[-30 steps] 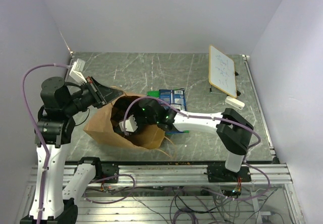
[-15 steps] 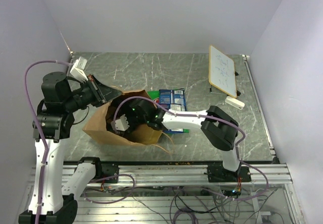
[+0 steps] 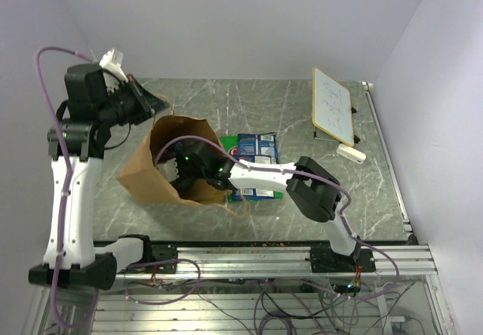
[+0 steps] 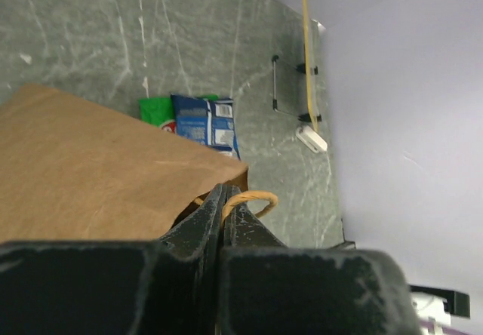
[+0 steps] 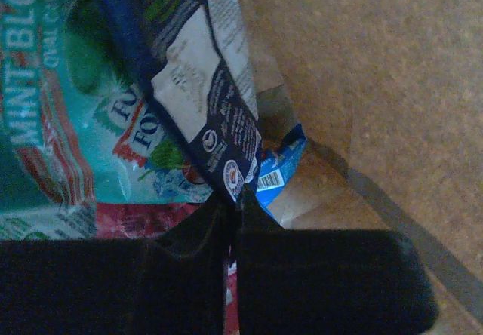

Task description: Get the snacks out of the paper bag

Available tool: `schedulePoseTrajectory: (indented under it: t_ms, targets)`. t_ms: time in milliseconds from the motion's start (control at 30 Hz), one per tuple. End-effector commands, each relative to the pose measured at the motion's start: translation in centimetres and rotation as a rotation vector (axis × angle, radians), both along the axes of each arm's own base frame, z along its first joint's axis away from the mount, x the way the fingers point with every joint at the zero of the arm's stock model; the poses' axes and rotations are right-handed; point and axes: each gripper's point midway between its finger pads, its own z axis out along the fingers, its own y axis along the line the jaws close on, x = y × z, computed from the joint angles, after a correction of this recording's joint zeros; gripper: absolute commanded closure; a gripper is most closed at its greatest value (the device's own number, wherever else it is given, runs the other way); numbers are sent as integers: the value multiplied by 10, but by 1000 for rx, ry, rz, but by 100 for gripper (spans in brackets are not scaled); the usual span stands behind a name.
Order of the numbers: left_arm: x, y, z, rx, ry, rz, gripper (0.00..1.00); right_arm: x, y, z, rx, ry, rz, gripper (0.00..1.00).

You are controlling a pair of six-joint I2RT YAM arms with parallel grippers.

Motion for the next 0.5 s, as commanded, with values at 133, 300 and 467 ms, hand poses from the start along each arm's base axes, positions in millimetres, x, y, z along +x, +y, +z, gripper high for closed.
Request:
schedulePoseTrajectory:
  t_ms: [133, 300, 467]
  targets:
    - [46, 1, 46, 45, -125, -4, 93, 47, 6, 10, 45, -54, -237, 100]
    - [42, -1, 23, 71, -65, -35, 93, 50, 7, 16, 60, -46, -256, 100]
    - [-7, 4, -42, 88, 57, -34, 93, 42, -12, 9, 26, -37, -264, 100]
